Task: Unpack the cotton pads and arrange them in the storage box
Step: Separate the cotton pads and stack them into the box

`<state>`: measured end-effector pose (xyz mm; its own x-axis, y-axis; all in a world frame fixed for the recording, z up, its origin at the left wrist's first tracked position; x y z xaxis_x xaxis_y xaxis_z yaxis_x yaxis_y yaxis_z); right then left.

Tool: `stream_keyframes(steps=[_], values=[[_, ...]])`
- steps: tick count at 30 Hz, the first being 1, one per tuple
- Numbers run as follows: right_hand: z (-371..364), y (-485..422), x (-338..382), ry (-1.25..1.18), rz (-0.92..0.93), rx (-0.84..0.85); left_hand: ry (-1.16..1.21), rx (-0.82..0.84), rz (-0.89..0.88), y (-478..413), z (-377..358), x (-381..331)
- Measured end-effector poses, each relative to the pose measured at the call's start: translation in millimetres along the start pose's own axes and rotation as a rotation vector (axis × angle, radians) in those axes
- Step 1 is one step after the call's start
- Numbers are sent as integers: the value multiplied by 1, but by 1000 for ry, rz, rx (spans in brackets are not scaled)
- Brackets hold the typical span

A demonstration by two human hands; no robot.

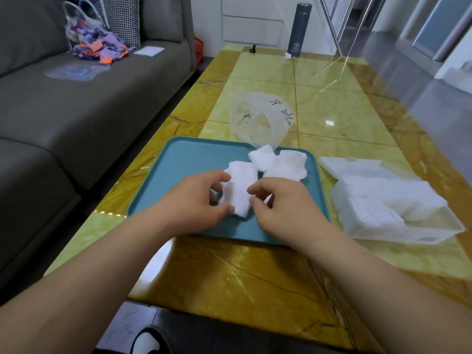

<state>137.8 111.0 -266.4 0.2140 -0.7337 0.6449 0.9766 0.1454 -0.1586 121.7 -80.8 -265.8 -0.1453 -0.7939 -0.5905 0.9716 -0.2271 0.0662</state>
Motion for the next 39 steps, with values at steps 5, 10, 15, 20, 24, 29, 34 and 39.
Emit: stream_keyframes(steps=[5, 10, 15, 20, 24, 29, 34, 39], values=[[-2, 3, -11, -87, -130, 58, 73, -11, 54, -3, -4, -1], [1, 9, -17, -174, -145, 56, 160, 60, 99, -5, -1, -6], [6, 15, -21, -295, -112, 104, 355, 208, 69, -2, -3, -17], [14, 12, -29, -237, -87, 71, 356, 219, 74, -2, -9, -22], [19, 13, -32, -221, -85, 61, 483, 246, 108, 0, -12, -26], [20, 14, -28, -156, -23, 52, 561, 243, 159, 2, -14, -25], [18, 17, -21, -73, 231, 21, 648, 252, 197, 2, -14, -23], [17, 15, -20, -79, 273, -18, 690, 273, 224, 2, -14, -24]])
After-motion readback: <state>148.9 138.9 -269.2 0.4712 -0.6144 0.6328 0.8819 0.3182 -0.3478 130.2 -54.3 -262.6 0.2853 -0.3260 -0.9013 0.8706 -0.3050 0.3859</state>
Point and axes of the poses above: each hand's wrist, its own y-axis away from the middle knuckle, its own z-axis out of the back of the hand, x = y × z, the point moved 3 cm from there along -y, towards the middle knuckle, and after that the axes turned 2 degrees about -y, right-handed, at the moved point
